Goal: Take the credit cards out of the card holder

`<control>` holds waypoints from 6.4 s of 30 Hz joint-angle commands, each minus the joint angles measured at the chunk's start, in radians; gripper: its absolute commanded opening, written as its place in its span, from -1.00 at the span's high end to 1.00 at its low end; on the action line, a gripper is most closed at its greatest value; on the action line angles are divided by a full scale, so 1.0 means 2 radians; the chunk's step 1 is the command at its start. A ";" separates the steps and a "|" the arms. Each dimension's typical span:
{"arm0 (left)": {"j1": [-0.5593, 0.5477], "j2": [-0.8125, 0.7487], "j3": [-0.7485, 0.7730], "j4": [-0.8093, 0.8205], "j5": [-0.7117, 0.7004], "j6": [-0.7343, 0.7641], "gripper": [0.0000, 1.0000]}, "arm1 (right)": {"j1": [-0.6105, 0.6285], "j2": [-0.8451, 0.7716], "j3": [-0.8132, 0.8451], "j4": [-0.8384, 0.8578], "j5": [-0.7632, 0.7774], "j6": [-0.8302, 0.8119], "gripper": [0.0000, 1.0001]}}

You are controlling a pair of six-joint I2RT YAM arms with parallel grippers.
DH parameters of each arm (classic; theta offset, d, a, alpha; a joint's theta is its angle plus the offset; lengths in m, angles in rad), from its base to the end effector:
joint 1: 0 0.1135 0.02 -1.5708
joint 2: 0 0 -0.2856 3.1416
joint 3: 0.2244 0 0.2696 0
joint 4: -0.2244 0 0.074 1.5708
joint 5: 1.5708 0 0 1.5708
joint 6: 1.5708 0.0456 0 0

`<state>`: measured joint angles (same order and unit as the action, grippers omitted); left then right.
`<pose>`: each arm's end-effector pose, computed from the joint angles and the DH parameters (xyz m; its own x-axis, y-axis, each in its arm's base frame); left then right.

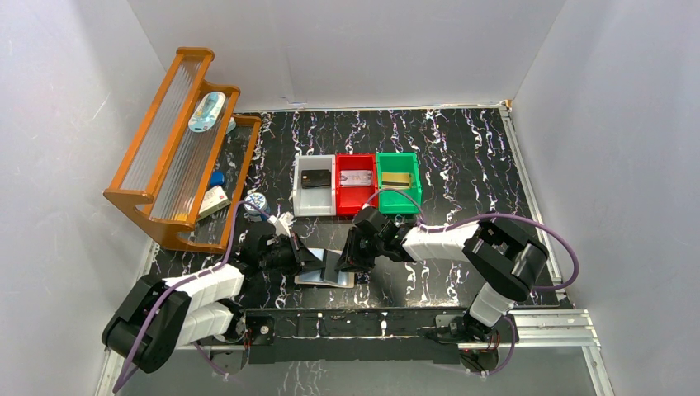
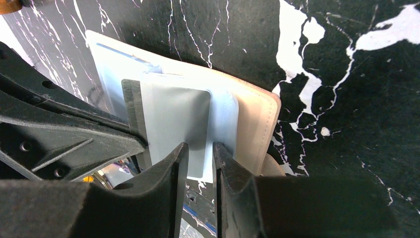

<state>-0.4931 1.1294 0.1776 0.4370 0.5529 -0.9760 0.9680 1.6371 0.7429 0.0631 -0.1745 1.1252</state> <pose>0.1627 -0.1146 0.1369 -0.9102 -0.3111 -0.2736 0.0921 0.4918 -0.8658 0.1808 0.2767 0.1433 -0.9724 0.1546 -0.1748 -0.0003 0.7482 0.6635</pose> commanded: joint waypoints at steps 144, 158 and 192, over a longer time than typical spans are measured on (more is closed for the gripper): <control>0.001 -0.165 0.087 -0.120 0.000 0.085 1.00 | -0.048 -0.159 -0.058 0.175 -0.046 -0.082 -0.26; 0.001 -0.145 0.109 -0.103 0.054 0.099 1.00 | -0.068 -0.128 -0.074 0.281 -0.125 -0.025 0.29; 0.001 -0.107 0.258 -0.319 -0.147 0.364 1.00 | -0.080 -0.160 -0.109 0.190 -0.080 -0.040 -0.16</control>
<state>-0.4896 0.8822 0.5884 -0.0792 0.4232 -0.4919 0.8135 1.3628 0.5140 0.5121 -0.3805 1.0943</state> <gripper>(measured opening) 0.010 0.576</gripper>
